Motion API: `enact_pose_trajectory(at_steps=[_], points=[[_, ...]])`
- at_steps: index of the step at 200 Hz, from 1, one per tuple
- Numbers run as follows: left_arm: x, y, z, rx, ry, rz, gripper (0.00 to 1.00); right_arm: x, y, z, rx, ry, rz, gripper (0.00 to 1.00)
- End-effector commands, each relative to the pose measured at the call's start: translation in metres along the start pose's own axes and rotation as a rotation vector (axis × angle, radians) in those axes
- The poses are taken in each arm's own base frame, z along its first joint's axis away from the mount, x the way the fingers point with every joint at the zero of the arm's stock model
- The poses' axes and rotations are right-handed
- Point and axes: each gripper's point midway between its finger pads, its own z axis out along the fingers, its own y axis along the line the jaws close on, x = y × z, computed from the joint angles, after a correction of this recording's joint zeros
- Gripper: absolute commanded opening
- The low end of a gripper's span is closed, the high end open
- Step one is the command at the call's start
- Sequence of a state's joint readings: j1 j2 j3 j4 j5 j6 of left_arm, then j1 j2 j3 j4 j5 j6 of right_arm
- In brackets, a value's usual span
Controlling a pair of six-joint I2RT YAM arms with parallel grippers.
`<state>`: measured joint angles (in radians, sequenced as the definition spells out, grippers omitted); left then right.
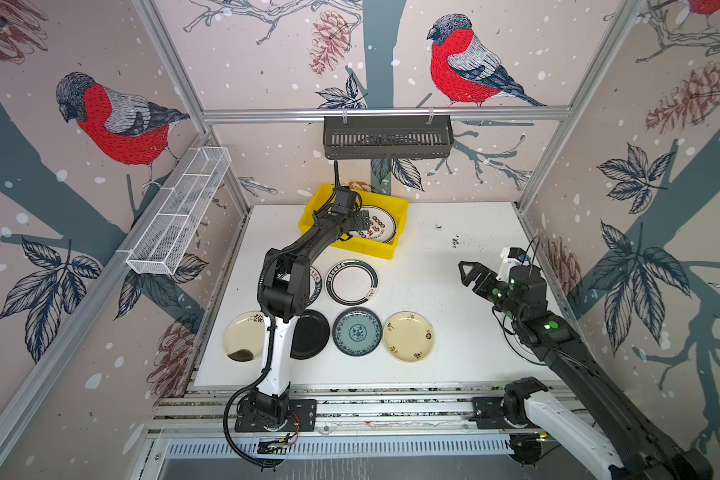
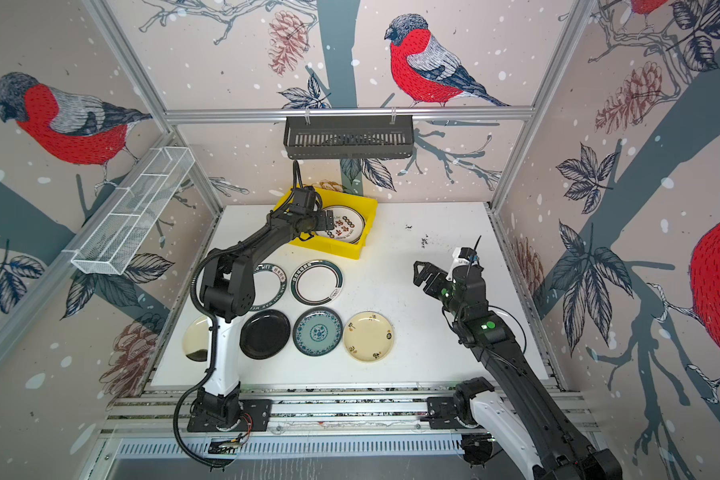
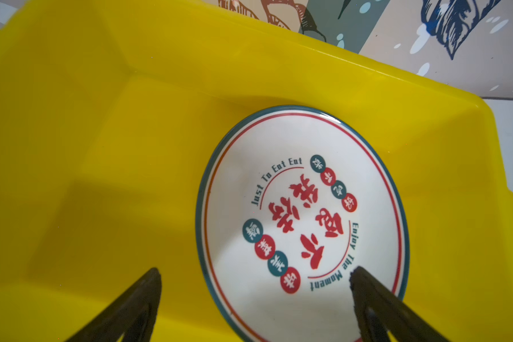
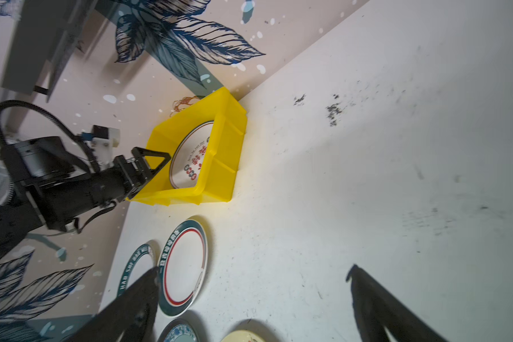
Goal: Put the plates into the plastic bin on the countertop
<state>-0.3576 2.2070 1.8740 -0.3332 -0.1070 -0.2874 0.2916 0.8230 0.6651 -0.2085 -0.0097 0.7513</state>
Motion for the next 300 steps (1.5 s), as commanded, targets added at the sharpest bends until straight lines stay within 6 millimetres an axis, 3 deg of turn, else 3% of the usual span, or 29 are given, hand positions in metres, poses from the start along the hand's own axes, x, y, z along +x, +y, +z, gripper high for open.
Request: enact_pose_trajectory(at_steps=[1,24,51,65,96,151,190,229,267,300], points=[[-0.003,0.009,-0.015,-0.077,-0.021,0.020,0.98,-0.007,-0.036,-0.008,0.230,-0.009,-0.050,0.99],[0.004,0.004,-0.024,-0.019,-0.036,-0.019,0.98,-0.013,-0.050,-0.012,0.306,-0.002,-0.015,0.99],[0.010,-0.008,-0.047,0.069,-0.071,-0.066,0.98,-0.012,-0.085,-0.018,0.433,0.063,0.031,0.99],[0.008,-0.021,-0.072,0.138,-0.140,-0.064,0.98,-0.011,-0.100,-0.021,0.482,0.094,0.050,0.99],[0.015,-0.041,-0.127,0.315,-0.260,-0.112,0.98,0.005,-0.106,-0.016,0.465,0.168,0.102,0.99],[0.054,-0.046,-0.184,0.460,-0.320,-0.131,0.98,0.034,-0.133,-0.017,0.541,0.267,0.151,0.99],[0.070,-0.042,-0.207,0.503,-0.345,-0.128,0.98,0.058,-0.136,-0.003,0.472,0.365,0.161,0.99],[0.090,-0.049,-0.213,0.589,-0.325,-0.112,0.98,0.064,-0.164,-0.007,0.547,0.357,0.206,0.99],[0.096,-0.057,-0.221,0.660,-0.345,-0.106,0.98,0.074,-0.189,-0.009,0.613,0.382,0.237,0.99],[0.094,-0.058,-0.222,0.668,-0.354,-0.113,0.98,0.083,-0.193,-0.004,0.605,0.404,0.258,1.00]])
